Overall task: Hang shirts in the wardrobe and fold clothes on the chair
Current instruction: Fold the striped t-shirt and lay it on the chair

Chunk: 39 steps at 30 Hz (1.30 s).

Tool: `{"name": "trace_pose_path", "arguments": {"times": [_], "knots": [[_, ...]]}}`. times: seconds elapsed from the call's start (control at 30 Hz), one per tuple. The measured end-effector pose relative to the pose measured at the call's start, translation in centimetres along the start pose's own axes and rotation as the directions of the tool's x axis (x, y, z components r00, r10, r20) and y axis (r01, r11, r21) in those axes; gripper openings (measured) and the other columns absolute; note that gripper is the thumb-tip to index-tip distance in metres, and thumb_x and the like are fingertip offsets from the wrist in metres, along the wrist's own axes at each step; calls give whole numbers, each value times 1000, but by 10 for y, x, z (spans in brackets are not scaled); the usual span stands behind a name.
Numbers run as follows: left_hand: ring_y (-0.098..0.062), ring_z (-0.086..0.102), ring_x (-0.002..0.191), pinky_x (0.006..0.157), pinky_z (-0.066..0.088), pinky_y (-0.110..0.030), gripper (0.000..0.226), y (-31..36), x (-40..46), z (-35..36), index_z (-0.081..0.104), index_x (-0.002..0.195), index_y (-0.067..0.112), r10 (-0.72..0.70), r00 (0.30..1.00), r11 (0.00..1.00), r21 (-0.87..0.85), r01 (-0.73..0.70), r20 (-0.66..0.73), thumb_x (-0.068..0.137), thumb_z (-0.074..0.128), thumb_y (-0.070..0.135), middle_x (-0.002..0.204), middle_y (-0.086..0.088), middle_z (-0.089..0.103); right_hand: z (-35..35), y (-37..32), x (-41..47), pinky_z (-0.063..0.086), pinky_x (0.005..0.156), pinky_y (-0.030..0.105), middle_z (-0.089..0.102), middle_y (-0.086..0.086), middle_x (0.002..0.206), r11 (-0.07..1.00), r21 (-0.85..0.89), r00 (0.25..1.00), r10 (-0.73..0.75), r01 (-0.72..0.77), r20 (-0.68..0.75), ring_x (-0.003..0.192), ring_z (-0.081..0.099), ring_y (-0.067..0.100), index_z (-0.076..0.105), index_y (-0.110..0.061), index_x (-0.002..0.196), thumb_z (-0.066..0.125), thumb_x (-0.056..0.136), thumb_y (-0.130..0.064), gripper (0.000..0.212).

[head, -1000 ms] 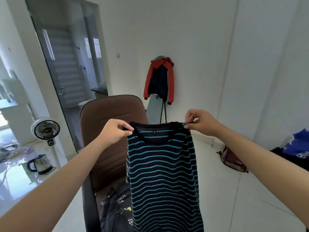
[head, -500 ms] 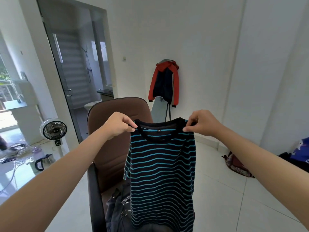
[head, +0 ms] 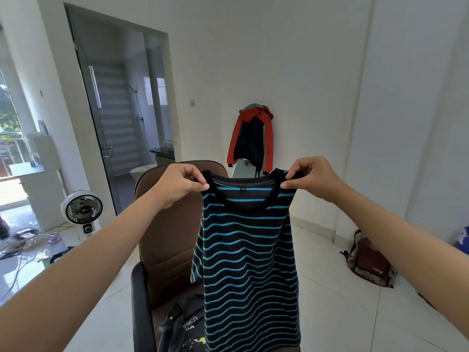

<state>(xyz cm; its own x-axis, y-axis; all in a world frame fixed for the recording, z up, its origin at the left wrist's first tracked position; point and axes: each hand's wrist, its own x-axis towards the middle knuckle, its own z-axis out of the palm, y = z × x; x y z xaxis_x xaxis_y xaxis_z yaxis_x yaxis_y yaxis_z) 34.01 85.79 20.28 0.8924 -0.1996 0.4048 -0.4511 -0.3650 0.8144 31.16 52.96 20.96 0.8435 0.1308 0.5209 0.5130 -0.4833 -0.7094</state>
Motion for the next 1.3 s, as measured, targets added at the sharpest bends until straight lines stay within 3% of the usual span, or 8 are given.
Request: {"name": "trace_pose_path", "arguments": {"times": [0.17,0.27,0.37,0.6,0.73,0.97,1.17,1.3], "knots": [[-24,64,79,84,53,-34,12,12,11,-10,66,73,2,31,999,995,91,-33,25,70,77,-2,81,-18,69,-10,-17,12,49,56,17,66,-9,63,985,-172,1000,-22,21,-3,59,59,9,70,-17,67,87,65,-13,17],[-28,65,80,86,53,-38,13,15,17,-14,66,72,3,38,999,990,133,-39,17,69,79,0,84,-21,69,-13,-26,17,42,55,10,64,-9,67,938,-346,999,-2,20,51,59,57,0,69,-19,67,86,67,-17,17],[-26,63,76,85,52,-39,15,17,20,-14,67,69,7,32,999,988,149,-34,12,67,80,0,79,-19,69,-17,-29,22,42,58,15,64,-5,70,883,-468,984,112,-35,139,65,59,4,67,-17,67,87,66,-20,20],[-25,58,72,78,52,-35,17,23,21,-13,66,66,8,3,997,989,147,-14,73,67,79,-4,71,-12,62,-14,-25,14,55,56,29,68,3,75,821,-523,848,432,-229,306,68,71,17,62,-10,82,78,79,-21,20],[-20,57,69,76,50,-32,19,25,21,-13,65,65,8,-10,996,988,156,-4,85,68,78,-5,68,-8,61,-13,-23,8,51,54,26,56,-2,73,833,-493,871,417,-250,261,67,56,12,64,-10,79,81,75,-18,19],[-27,57,74,84,52,-44,17,26,20,-12,66,65,10,-22,991,978,207,-7,134,68,80,0,74,-16,62,-8,-31,7,52,44,26,68,12,91,706,-655,814,530,-268,239,67,72,24,58,-15,88,67,89,-17,9],[-21,55,68,76,50,-35,16,26,14,-9,67,65,9,-36,988,972,233,-1,153,68,80,1,67,-8,61,-5,-24,-2,52,45,26,60,11,100,681,-672,772,582,-292,255,63,72,24,54,-15,97,59,94,-18,7],[-27,53,71,77,49,-38,17,26,11,-8,68,63,11,-32,987,976,218,-2,155,67,81,2,70,-14,60,-6,-20,-6,57,52,29,66,12,97,724,-612,759,582,-318,293,69,73,24,55,-14,99,59,94,-20,9]]}}
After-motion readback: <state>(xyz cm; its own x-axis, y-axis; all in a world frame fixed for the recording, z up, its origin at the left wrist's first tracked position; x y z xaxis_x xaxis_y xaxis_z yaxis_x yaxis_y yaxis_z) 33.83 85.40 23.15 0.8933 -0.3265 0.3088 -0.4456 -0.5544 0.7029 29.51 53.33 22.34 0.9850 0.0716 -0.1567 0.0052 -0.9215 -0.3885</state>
